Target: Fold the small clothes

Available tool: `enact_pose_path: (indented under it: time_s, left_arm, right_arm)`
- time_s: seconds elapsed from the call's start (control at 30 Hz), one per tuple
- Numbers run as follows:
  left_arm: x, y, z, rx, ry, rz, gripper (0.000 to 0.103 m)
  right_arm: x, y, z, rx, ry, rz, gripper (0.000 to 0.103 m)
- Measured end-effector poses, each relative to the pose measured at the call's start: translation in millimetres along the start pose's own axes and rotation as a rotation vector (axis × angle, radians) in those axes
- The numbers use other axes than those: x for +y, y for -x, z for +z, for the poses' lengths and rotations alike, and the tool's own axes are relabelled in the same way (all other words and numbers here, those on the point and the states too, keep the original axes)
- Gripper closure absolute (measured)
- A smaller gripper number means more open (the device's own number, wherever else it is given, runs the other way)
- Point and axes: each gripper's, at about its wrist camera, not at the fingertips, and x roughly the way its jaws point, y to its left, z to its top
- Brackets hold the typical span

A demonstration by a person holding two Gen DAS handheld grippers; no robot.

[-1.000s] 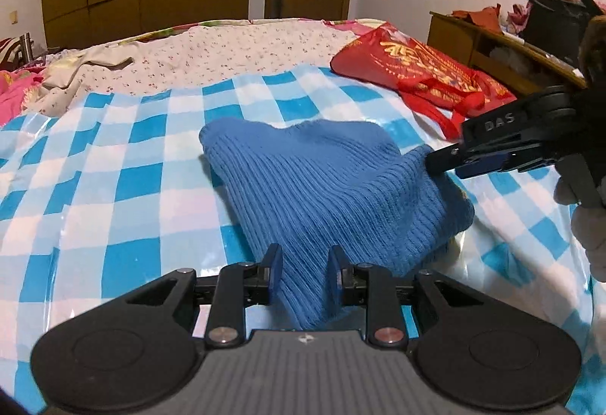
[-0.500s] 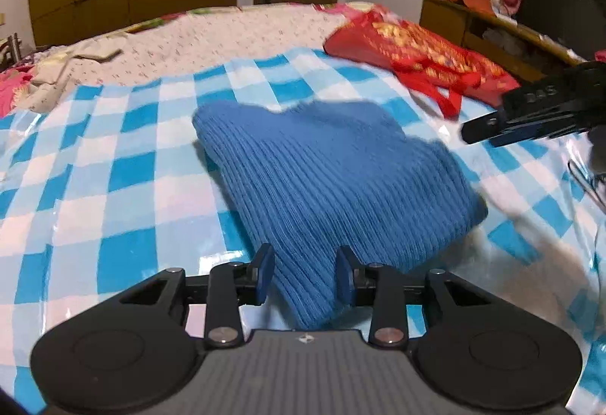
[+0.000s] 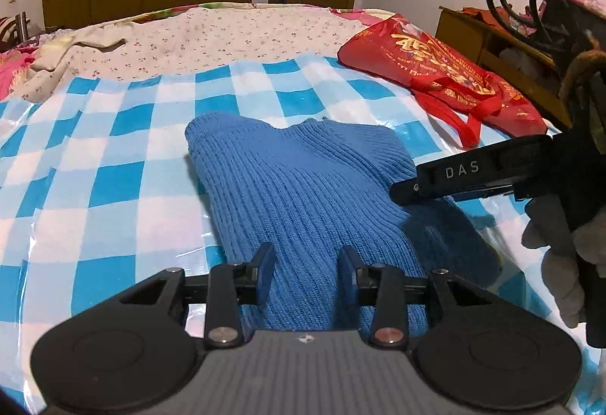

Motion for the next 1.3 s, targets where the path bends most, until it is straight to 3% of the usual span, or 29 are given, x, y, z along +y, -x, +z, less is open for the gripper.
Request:
enact_pose_path:
  time_s: [0.23, 0.33, 0.53, 0.67, 0.83, 1.0, 1.17, 1.3]
  left_arm:
    - [21, -1, 6, 0.022, 0.105, -0.060, 0.054]
    - [18, -7, 5, 0.035, 0.108, -0.065, 0.047]
    - [28, 10, 9, -0.045, 0.142, -0.027, 0.046]
    - [48, 1, 5, -0.001, 0.210, 0.001, 0.045]
    - [46, -11, 1, 0.019, 0.240, -0.025, 0.046]
    - [51, -5, -1, 0.008, 0.259, -0.108, 0.045]
    - [52, -25, -2, 0.062, 0.270, -0.113, 0.029]
    - [56, -32, -3, 0.074, 0.274, -0.120, 0.024]
  right_arm:
    - [-15, 3, -5, 0.019, -0.067, 0.119, 0.041]
    - [-16, -1, -7, 0.042, -0.068, 0.172, 0.039]
    - [-12, -6, -8, 0.059, -0.090, 0.196, 0.038]
    - [-13, -6, -12, 0.060, -0.086, 0.217, 0.038]
    - [-8, -10, -11, 0.076, -0.074, 0.213, 0.038]
    - [-18, -9, -11, 0.085, -0.116, 0.256, 0.039]
    - [-15, -12, -14, 0.086, -0.109, 0.249, 0.038]
    - [-10, -14, -12, 0.092, -0.093, 0.231, 0.038]
